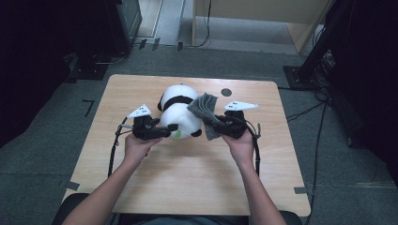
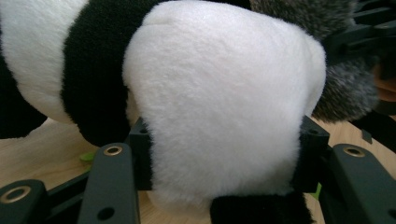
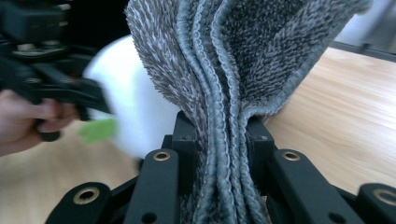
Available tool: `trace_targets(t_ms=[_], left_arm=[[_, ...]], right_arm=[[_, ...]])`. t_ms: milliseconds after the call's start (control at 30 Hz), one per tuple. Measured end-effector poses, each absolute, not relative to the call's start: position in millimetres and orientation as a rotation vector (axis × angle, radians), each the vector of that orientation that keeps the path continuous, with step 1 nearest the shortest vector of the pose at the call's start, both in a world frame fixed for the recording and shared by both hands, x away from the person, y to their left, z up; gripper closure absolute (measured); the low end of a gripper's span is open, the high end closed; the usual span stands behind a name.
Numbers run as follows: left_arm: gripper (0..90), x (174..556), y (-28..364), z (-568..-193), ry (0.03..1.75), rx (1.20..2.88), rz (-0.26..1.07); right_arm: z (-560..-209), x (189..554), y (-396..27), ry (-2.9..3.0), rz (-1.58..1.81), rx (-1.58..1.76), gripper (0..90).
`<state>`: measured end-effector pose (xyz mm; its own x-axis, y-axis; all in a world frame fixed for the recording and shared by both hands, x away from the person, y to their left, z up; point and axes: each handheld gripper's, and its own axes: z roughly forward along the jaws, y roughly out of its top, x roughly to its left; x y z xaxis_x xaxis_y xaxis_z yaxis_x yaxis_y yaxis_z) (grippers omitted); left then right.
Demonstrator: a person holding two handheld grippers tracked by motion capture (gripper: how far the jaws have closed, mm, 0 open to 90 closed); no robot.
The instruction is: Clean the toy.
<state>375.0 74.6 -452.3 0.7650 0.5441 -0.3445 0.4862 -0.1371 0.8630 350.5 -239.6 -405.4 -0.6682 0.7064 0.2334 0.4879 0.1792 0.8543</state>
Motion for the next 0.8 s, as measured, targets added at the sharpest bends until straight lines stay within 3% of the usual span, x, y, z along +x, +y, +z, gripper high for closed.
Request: trace_targets(t_ms=[400,800], left_arm=[[42.7,376.8,76.4,-451.2,0.841,1.754,0.084],[42.9,381.8,83.3,-450.0,0.893,1.715,0.074]], right_arm=[[-398.8,333.7,-197.3,2.350,1.475,1.001,73.3],[-434.6,333.0,-166.1,2.528,1.357,0.873,73.8]])
